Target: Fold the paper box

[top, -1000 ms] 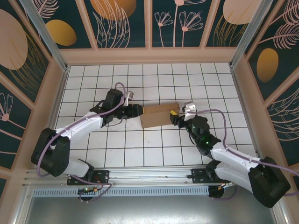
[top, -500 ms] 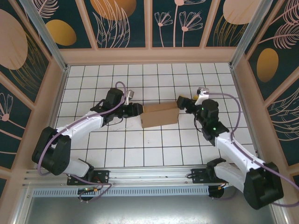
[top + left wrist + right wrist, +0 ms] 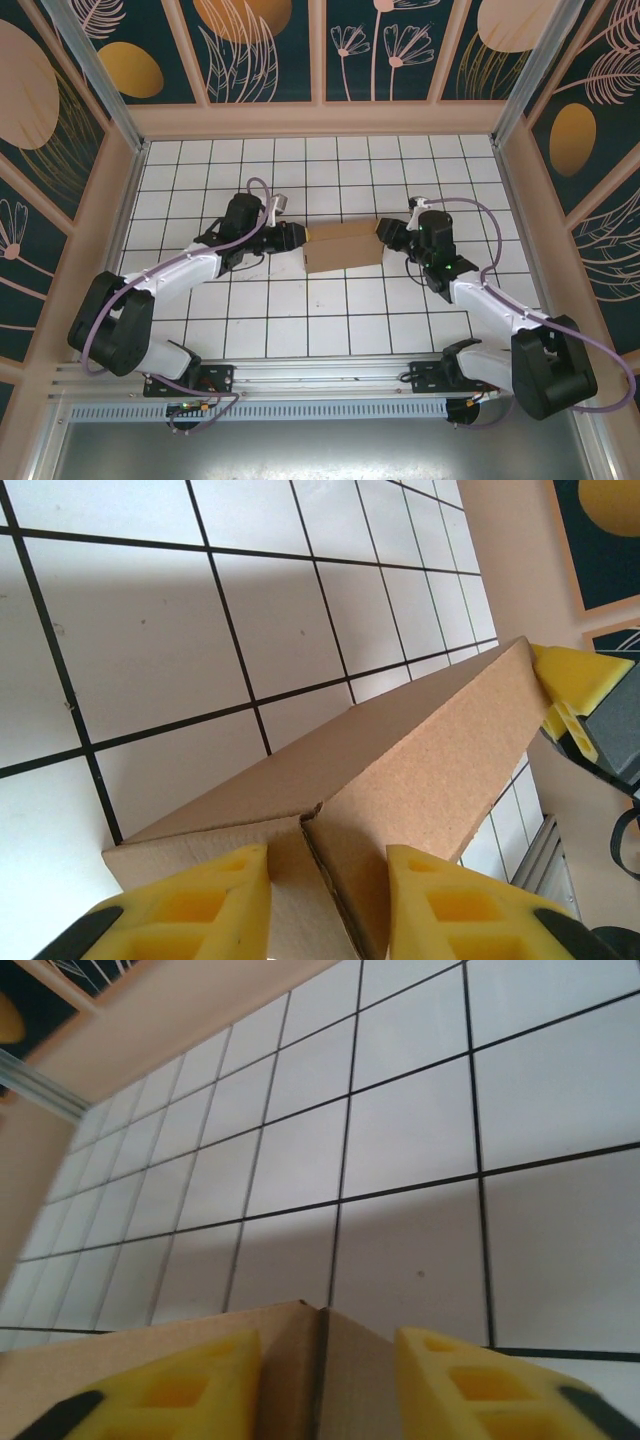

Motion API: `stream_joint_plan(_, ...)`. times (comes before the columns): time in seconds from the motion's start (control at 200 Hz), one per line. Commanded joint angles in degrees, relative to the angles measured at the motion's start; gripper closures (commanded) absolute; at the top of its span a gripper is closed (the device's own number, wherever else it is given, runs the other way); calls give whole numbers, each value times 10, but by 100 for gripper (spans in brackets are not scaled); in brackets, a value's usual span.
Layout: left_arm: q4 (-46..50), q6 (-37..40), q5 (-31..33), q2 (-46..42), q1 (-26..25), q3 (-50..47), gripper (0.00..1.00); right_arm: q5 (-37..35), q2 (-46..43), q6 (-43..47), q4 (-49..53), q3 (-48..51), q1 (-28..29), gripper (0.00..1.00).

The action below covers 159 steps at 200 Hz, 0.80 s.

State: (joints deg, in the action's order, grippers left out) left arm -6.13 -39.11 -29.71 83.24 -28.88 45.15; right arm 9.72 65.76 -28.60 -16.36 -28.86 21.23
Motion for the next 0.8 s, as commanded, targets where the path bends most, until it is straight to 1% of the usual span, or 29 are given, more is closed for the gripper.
stream_joint_plan(0.0,90,14,33,31,-3,-43,74,-18,5,-7,27,28,-15,73)
stream_joint_plan(0.035,89,15,33,31,-3,-45,76,-18,2,-7,28,26,-15,77)
stream_joint_plan(0.135,86,17,33,31,-3,-48,79,-7,-11,-4,23,15,-14,93)
stream_joint_plan(0.205,81,15,32,33,-3,-51,80,3,-18,-5,23,3,-14,94)
stream_joint_plan(0.25,79,15,32,33,-3,-52,81,9,-23,-10,21,-3,-14,89)
stream_joint_plan(0.27,78,15,32,33,-3,-52,80,13,-25,-12,18,-5,-15,84)
stream_joint_plan(0.335,75,14,32,34,-3,-54,80,22,-34,-20,8,-12,-14,59)
stream_joint_plan(0.36,75,14,31,33,-3,-55,80,24,-37,-23,5,-15,-14,53)
stream_joint_plan(0.38,74,15,30,33,-3,-55,79,25,-38,-25,5,-17,-14,49)
stream_joint_plan(0.425,74,16,31,33,-3,-56,79,29,-37,-28,5,-24,-14,44)
stream_joint_plan(0.53,71,17,31,34,-3,-57,79,41,-22,-35,6,-27,-15,43)
stream_joint_plan(0.671,64,13,26,38,-3,-62,83,42,-7,-44,-10,4,-13,44)
stream_joint_plan(0.736,62,12,24,37,-3,-63,85,31,-6,-45,-17,23,-13,47)
stream_joint_plan(0.791,60,12,25,36,-3,-67,88,24,-3,-46,-28,40,-13,52)
